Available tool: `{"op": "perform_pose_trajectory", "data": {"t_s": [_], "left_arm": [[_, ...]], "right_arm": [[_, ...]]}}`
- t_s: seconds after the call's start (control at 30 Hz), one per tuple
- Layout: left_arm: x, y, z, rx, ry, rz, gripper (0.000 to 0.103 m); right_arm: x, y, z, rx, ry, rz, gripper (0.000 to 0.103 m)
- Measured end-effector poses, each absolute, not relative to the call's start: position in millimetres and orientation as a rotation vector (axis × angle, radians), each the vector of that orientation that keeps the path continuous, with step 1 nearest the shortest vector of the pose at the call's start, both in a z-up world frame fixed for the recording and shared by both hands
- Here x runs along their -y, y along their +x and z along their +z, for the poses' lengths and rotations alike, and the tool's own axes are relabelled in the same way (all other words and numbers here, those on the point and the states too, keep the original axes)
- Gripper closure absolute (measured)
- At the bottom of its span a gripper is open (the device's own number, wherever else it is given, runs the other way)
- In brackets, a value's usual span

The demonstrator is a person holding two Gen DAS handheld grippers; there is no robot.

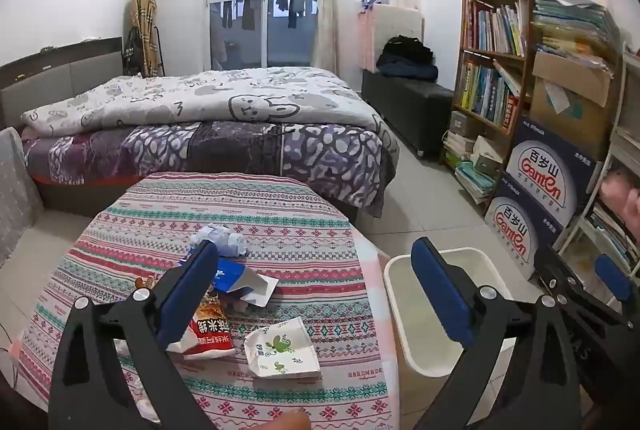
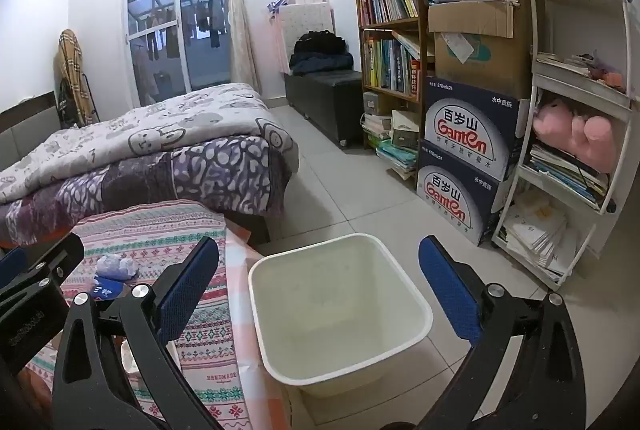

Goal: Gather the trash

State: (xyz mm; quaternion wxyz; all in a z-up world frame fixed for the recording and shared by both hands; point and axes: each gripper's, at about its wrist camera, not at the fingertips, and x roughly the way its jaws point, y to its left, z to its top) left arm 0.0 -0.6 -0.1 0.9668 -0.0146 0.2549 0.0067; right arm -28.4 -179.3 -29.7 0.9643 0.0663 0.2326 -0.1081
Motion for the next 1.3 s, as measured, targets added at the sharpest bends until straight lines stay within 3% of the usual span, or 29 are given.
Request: {"op": "perform_pose_trajectory", "data": {"t_s": [1.3], "left_arm": [[-3.6,0.3,-2.5,-0.516,-0.034,0.019,0.009]], "right_arm": [[173.8,-28.1,-29.6,-0.453,0.158,-0.205,0.007]]}}
